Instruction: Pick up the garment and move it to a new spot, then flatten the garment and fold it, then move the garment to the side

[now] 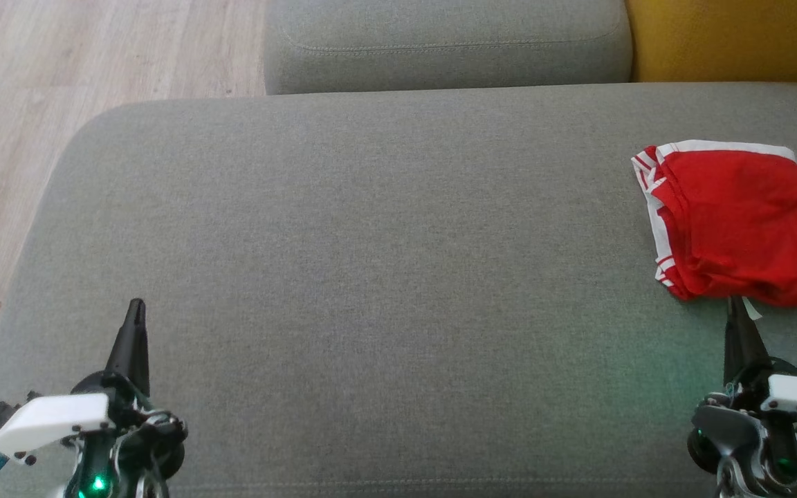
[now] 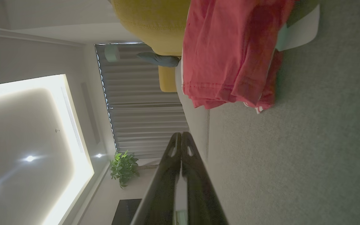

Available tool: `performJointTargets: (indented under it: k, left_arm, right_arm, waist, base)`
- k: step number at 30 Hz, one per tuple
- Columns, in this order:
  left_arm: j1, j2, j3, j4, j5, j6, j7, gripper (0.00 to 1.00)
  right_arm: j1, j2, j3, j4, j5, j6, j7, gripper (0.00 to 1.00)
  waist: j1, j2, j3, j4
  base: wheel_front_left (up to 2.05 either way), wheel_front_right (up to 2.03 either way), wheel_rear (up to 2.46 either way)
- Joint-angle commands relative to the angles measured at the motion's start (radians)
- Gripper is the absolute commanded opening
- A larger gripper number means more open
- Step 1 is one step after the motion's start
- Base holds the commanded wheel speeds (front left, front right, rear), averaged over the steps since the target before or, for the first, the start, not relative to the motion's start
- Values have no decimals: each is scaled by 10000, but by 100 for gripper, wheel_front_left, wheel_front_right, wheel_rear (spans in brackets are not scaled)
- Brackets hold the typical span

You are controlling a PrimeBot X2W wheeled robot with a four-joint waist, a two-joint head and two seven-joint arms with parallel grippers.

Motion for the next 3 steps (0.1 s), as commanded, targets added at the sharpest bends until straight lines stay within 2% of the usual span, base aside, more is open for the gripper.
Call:
performJointTargets:
  k: [1,3]
  left_arm:
    - [-542,99,339,-264,111,-73,91,0]
    - [-542,97,342,-264,113,-73,93,0]
  right_arm:
    - [-544,-42,169,-380,-62,67,46,0]
    - [-544,-40,166,-380,-65,67,49,0]
  waist:
    - [0,0,0,0]
    - [0,0,0,0]
  base:
    - [0,0,0]
    - [0,0,0]
